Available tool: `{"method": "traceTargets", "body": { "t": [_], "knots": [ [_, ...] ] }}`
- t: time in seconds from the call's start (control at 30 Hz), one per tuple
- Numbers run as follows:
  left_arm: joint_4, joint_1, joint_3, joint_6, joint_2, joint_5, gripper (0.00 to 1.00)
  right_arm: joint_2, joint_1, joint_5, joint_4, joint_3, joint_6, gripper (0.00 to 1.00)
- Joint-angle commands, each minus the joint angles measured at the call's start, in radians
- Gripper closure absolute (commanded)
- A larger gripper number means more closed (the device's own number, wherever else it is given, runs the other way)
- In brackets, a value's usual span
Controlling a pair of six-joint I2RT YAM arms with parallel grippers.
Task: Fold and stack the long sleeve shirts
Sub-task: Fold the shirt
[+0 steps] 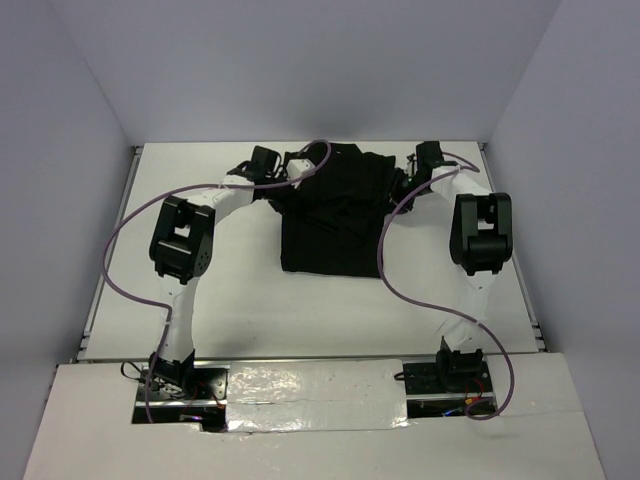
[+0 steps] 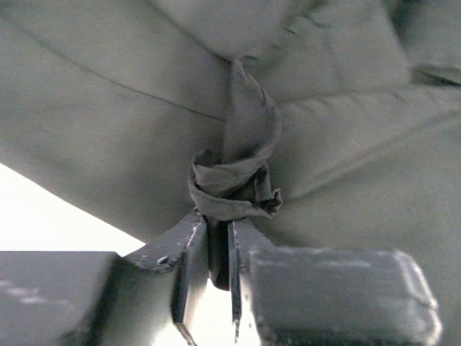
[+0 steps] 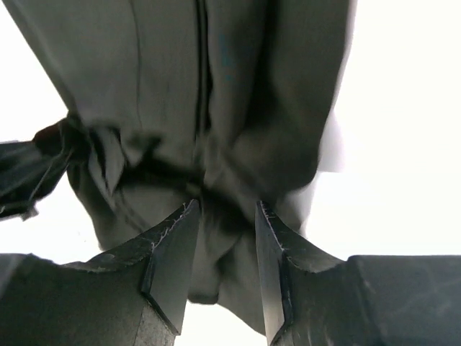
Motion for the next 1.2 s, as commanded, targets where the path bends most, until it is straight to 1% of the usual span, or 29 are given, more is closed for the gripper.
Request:
{"method": "traceTargets", "body": {
  "t": [0.0, 0.07, 0.1, 0.17, 0.2, 0.23, 0.27, 0.3, 0.33, 0.37, 0.4, 0.43, 0.47, 0.5, 0.53, 0.63, 0.73, 0.83, 1.0, 1.07, 1.1, 1.17],
  "knots": [
    [0.097, 0.008, 0.07, -0.093, 0.011, -0.061, 0.72, -0.013, -0.007, 0.129, -0.018, 0.134, -0.043, 0.55],
    [0.116, 0.008, 0.08, -0.121, 0.019, -0.079, 0.7, -0.059, -0.004, 0.201, -0.003, 0.139, -0.086, 0.55],
    [0.124, 0.008, 0.081, -0.127, 0.021, -0.081, 0.7, -0.13, -0.002, 0.223, 0.038, 0.105, -0.101, 0.55],
    [0.139, 0.008, 0.08, -0.149, 0.016, -0.098, 0.69, -0.221, 0.022, 0.289, 0.088, 0.041, -0.159, 0.55],
    [0.139, 0.008, 0.08, -0.152, 0.014, -0.096, 0.68, -0.314, 0.04, 0.305, 0.136, -0.041, -0.187, 0.55],
    [0.14, 0.009, 0.08, -0.153, 0.013, -0.09, 0.67, -0.361, 0.089, 0.333, 0.16, -0.092, -0.213, 0.56],
    [0.136, 0.009, 0.081, -0.153, 0.013, -0.072, 0.67, -0.402, 0.12, 0.341, 0.178, -0.19, -0.265, 0.57],
    [0.133, 0.009, 0.09, -0.153, 0.014, -0.067, 0.67, -0.472, 0.151, 0.347, 0.203, -0.232, -0.288, 0.61],
    [0.128, 0.009, 0.096, -0.156, 0.019, -0.07, 0.66, -0.499, 0.218, 0.361, 0.204, -0.273, -0.303, 0.64],
    [0.111, 0.008, 0.104, -0.158, 0.022, -0.085, 0.66, -0.535, 0.247, 0.361, 0.2, -0.341, -0.313, 0.68],
    [0.101, 0.009, 0.125, -0.159, 0.024, -0.096, 0.66, -0.546, 0.269, 0.365, 0.186, -0.369, -0.304, 0.72],
    [0.091, 0.011, 0.133, -0.159, 0.03, -0.108, 0.66, -0.557, 0.289, 0.369, 0.181, -0.398, -0.288, 0.83],
    [0.073, 0.015, 0.141, -0.159, 0.031, -0.122, 0.66, -0.571, 0.316, 0.375, 0.18, -0.451, -0.24, 0.89],
    [0.068, 0.017, 0.152, -0.159, 0.028, -0.127, 0.66, -0.579, 0.323, 0.375, 0.187, -0.476, -0.218, 0.98],
    [0.067, 0.021, 0.153, -0.161, 0.025, -0.131, 0.66, -0.583, 0.338, 0.382, 0.195, -0.52, -0.198, 1.0],
    [0.055, 0.025, 0.168, -0.163, 0.016, -0.144, 0.64, -0.57, 0.35, 0.404, 0.195, -0.545, -0.147, 1.0],
    [0.019, 0.026, 0.196, -0.169, 0.014, -0.136, 0.62, -0.519, 0.381, 0.463, 0.165, -0.524, -0.159, 1.0],
    [-0.004, 0.026, 0.199, -0.176, 0.005, -0.139, 0.61, -0.461, 0.398, 0.487, 0.145, -0.504, -0.164, 1.0],
    [-0.013, 0.026, 0.15, -0.158, -0.033, -0.129, 0.62, -0.364, 0.4, 0.537, 0.122, -0.417, -0.172, 1.0],
    [-0.027, 0.028, 0.144, -0.15, -0.044, -0.125, 0.62, -0.301, 0.401, 0.542, 0.103, -0.358, -0.19, 1.0],
    [-0.034, 0.028, 0.142, -0.146, -0.047, -0.124, 0.62, -0.283, 0.4, 0.569, 0.105, -0.341, -0.199, 1.0],
    [-0.048, 0.029, 0.142, -0.129, -0.058, -0.119, 0.62, -0.234, 0.4, 0.589, 0.091, -0.26, -0.227, 1.0]
  ]
}}
